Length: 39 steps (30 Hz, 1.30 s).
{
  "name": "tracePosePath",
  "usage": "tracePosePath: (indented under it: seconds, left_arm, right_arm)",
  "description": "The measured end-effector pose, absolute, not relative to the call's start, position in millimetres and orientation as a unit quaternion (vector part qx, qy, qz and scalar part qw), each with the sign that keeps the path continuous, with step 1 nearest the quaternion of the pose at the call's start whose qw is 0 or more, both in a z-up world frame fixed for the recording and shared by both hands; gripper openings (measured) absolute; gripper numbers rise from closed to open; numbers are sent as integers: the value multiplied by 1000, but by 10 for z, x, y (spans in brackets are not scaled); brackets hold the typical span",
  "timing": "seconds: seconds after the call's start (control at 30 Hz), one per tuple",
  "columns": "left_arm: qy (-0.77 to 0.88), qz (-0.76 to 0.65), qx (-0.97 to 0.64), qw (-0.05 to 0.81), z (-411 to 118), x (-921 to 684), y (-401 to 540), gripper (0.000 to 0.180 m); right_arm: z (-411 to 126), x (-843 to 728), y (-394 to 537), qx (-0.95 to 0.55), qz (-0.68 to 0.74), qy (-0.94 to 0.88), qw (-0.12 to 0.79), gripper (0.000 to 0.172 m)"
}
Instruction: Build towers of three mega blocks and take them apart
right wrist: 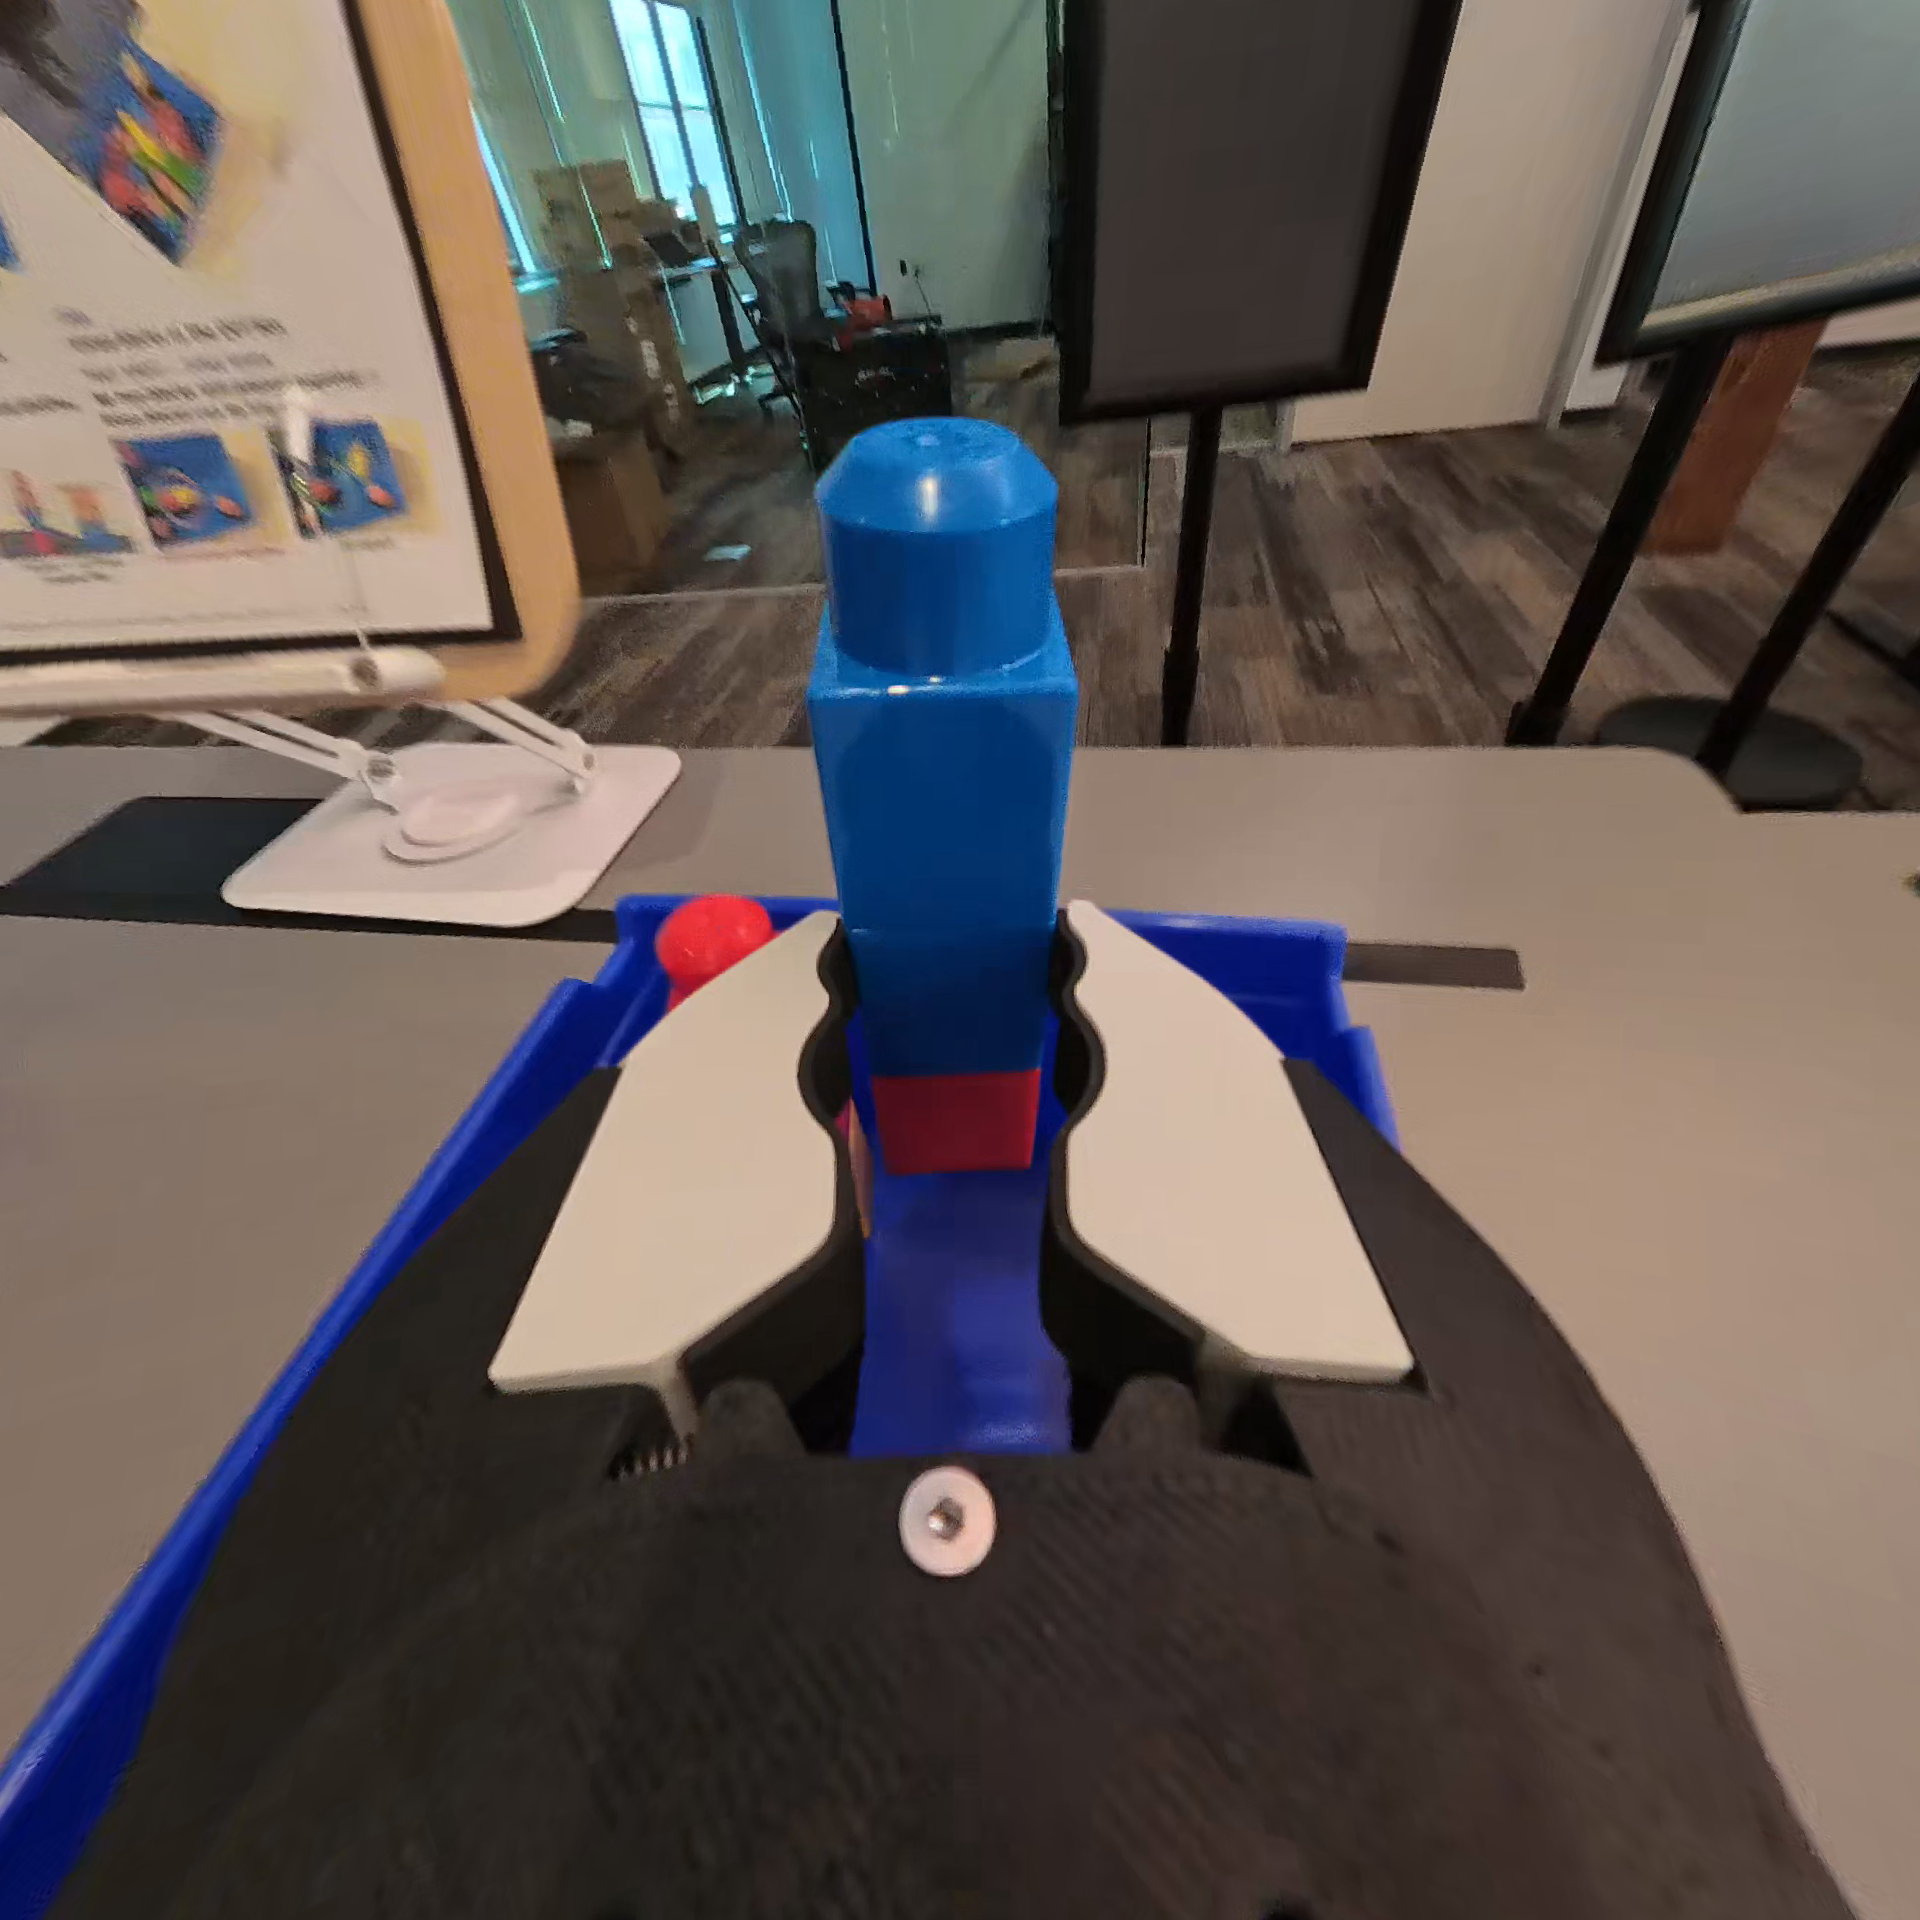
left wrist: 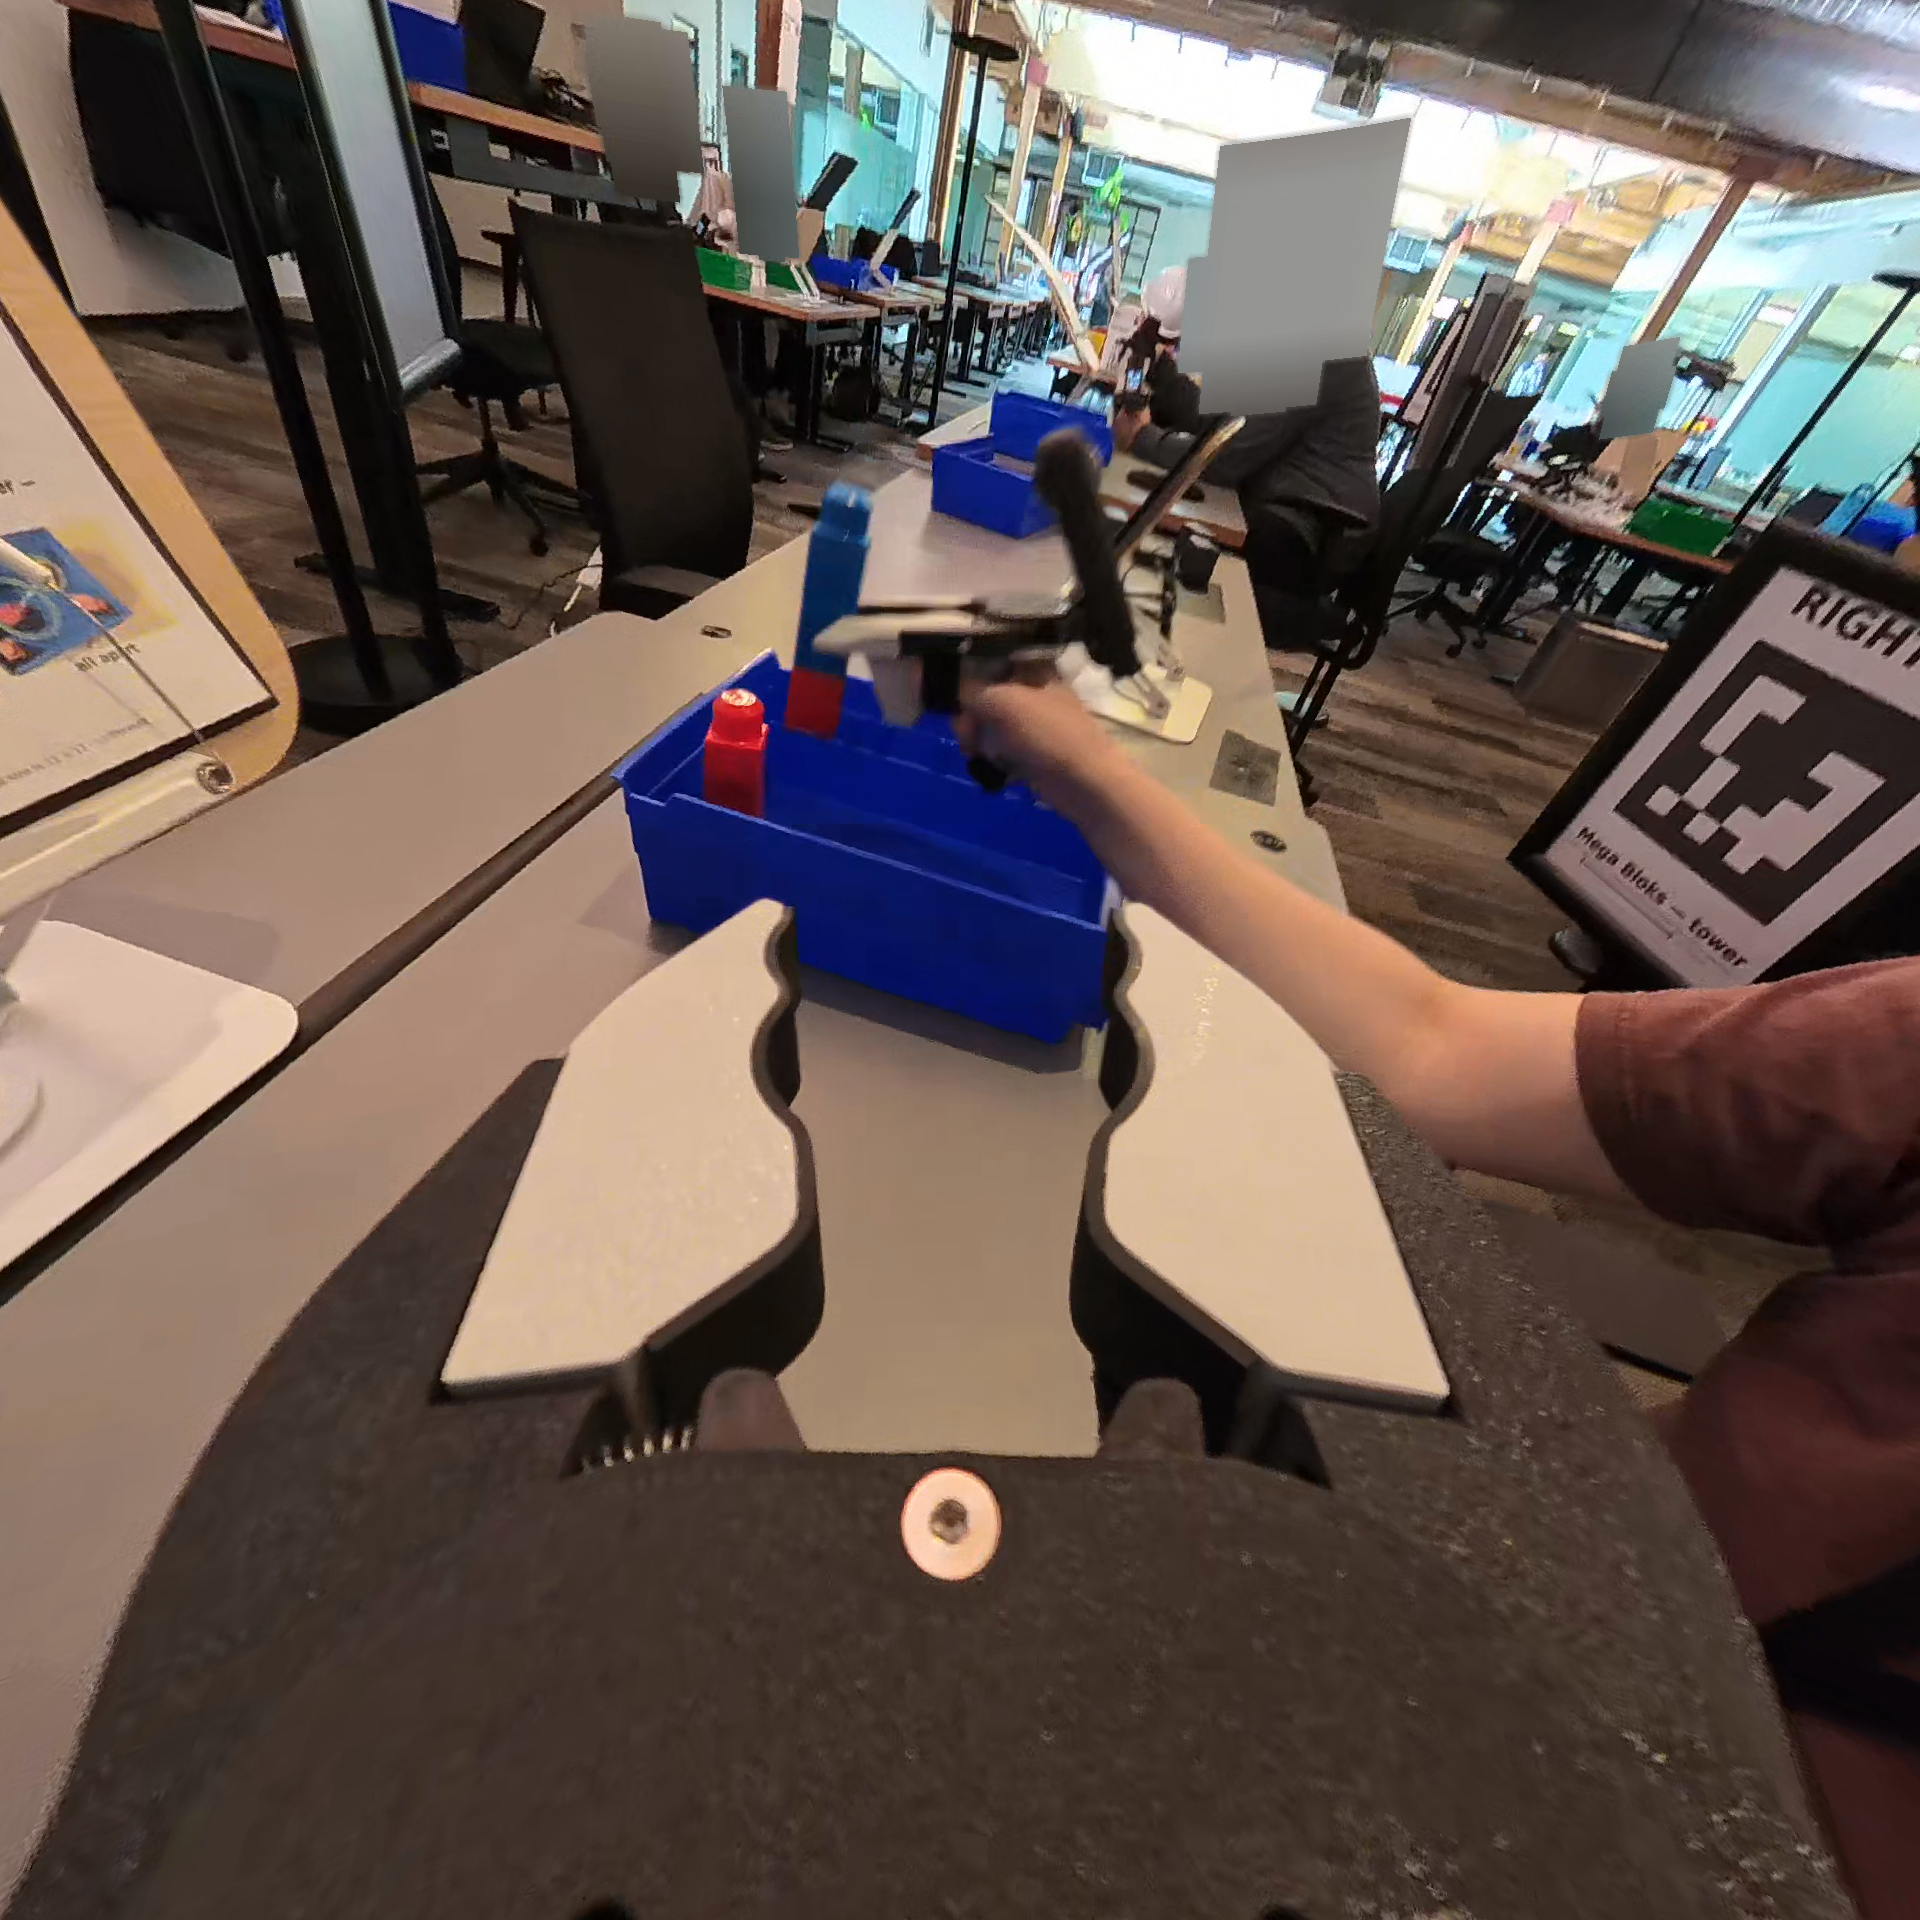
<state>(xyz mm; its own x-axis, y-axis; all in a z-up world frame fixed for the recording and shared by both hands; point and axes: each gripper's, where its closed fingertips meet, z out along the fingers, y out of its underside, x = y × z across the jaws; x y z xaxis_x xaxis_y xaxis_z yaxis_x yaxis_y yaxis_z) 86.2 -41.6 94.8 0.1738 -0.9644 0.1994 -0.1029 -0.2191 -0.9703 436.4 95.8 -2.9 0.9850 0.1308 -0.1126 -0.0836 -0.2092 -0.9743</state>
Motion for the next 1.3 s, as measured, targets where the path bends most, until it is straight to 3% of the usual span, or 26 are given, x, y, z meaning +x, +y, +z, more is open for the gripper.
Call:
tracePosePath:
  seconds: [0.37, 1.03, 1.13, 1.3]
  left_arm:
    - [439, -479, -605, 459, 1027, 872, -519, 51]
    - [380, -432, -625, 528, 1312, 178, -327, 53]
    - [372, -363, -674, 525, 1197, -110, -231, 62]
    - [297, -134, -797, 508, 794, -1121, 79, 68]
  right_arm:
    - [-863, 4250, 1214, -834, 89, -7, 544, 37]
    - [-1111, 4254, 1183, -868, 40, -56, 491, 39]
    - [-1116, 4222, 1184, -869, 49, -61, 489, 53]
    - [-957, 4257, 1164, -859, 47, -58, 507, 70]
